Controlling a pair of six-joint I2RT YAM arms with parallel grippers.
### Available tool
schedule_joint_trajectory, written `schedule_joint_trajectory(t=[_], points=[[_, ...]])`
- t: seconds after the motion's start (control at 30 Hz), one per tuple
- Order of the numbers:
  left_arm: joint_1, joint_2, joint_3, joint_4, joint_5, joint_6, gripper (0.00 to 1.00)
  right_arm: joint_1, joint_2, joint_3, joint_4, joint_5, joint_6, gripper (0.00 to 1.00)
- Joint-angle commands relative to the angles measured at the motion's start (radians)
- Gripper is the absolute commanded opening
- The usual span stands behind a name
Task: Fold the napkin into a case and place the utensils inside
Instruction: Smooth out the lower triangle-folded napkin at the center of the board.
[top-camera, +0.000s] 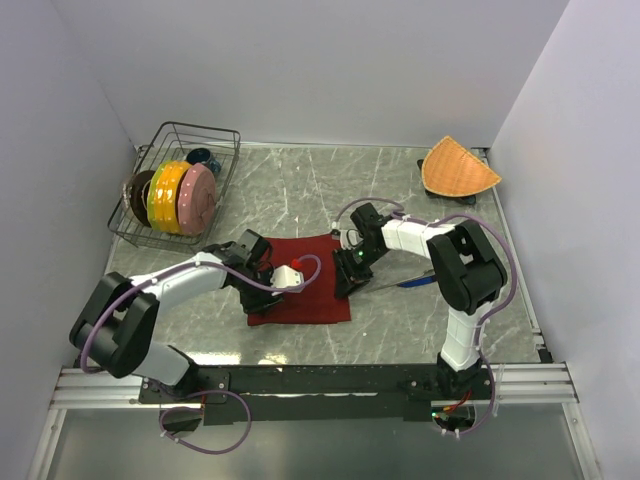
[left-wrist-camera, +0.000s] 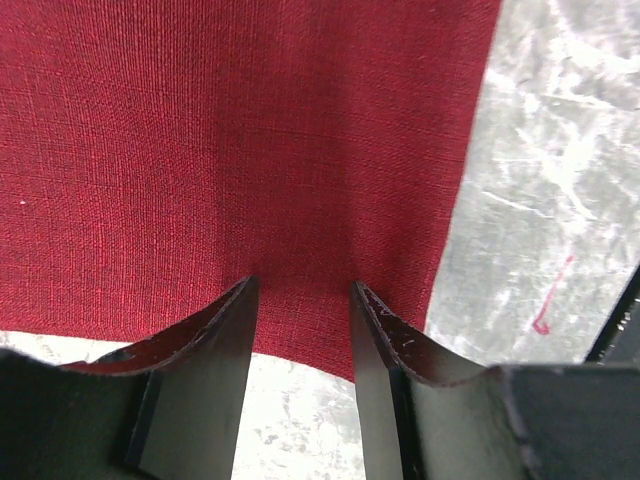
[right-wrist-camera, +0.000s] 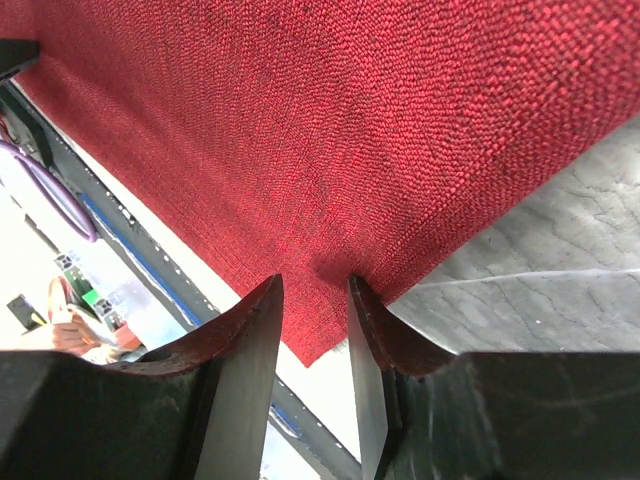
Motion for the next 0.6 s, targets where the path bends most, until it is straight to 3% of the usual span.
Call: schedule_joint_trajectory(t=[0.0,0.27,0.57], points=[[0.014,0.041,0.015,0.037,-0.025,0.011,0.47,-0.004,-0.009,-0.001,0.003,0.022,-0.021,0.4],[0.119,0.172,0.169,0.057,-0.017,-0.036,0.47,0.071,-0.072,-0.069,0.012,-0.073,-0.005,0.41],[0.169,0.124,0.249,-0.006,0.063,-0.07,0.51,0.055,-0.153,0.037,-0.048,-0.109,-0.033,0.44]])
